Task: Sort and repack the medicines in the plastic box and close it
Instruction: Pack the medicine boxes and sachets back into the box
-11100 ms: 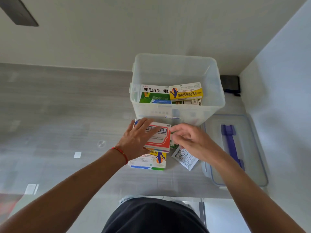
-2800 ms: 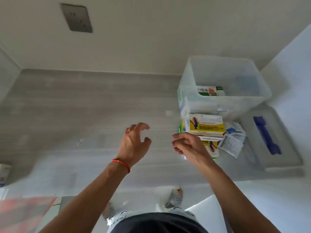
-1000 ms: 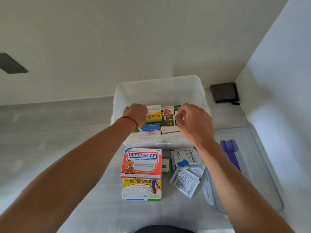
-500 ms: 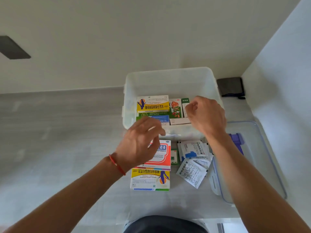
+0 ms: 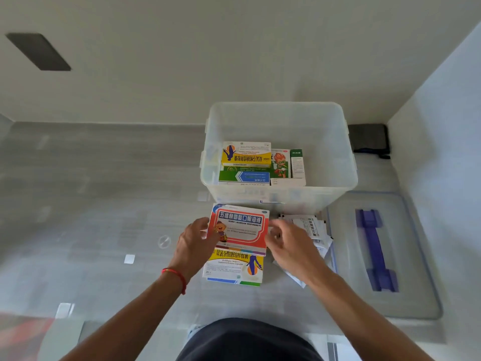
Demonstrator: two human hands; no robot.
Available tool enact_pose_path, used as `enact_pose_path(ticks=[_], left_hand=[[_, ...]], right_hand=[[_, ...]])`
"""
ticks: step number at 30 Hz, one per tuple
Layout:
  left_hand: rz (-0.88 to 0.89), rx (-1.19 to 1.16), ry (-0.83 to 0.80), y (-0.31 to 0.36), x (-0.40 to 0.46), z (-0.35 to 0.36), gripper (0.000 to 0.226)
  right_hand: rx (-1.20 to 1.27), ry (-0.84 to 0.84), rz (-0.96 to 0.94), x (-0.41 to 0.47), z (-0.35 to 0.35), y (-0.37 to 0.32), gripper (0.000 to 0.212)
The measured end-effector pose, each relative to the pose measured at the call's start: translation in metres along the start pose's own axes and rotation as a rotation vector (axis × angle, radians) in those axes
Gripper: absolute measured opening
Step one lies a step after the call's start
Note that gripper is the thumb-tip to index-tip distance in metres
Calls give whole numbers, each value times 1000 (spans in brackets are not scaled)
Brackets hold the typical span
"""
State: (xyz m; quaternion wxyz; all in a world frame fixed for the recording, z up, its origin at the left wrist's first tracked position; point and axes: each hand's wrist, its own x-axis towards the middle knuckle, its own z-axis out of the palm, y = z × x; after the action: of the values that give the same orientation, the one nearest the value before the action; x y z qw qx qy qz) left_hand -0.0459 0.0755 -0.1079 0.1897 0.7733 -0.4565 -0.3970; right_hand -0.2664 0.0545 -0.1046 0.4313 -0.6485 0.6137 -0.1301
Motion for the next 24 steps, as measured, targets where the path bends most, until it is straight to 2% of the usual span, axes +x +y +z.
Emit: enact_pose_path(ticks=[2,4,6,10,12,16,18,21,22,24], left_hand=[[-22,-27,-65,8,1,4,20],[-39,-36,-79,18,0,6,16],[-52,-72,-78,28,-6,4,12],[-79,-82,-85,47,-31,-11,9],[-82,-42,-158,56,-47,-24,13],[-83,-85,-433,86,-65,-52,14],[-2,-191,-531,97,-65,-68,19],[377,-514,-700,117,-57,-93,34],[434,-569,-723,122,-49,-96,36],[409,-595,-670,145,-24,-93,36]], right_hand=[[127,-139,86,4,16,0,15],[237,-98,97,5,21,-6,11],[249,-72,119,4,21,-9,14],[165,-122,141,-14,-8,-10,14],[121,-169,154,-28,-35,-8,20],[274,-323,144,-56,-104,-18,29],[278,-332,64,-68,-140,-33,31],[308,-197,-43,-66,-182,-55,33],[301,-144,-49,-57,-192,-59,33],[249,-60,-28,-27,-203,-62,29]])
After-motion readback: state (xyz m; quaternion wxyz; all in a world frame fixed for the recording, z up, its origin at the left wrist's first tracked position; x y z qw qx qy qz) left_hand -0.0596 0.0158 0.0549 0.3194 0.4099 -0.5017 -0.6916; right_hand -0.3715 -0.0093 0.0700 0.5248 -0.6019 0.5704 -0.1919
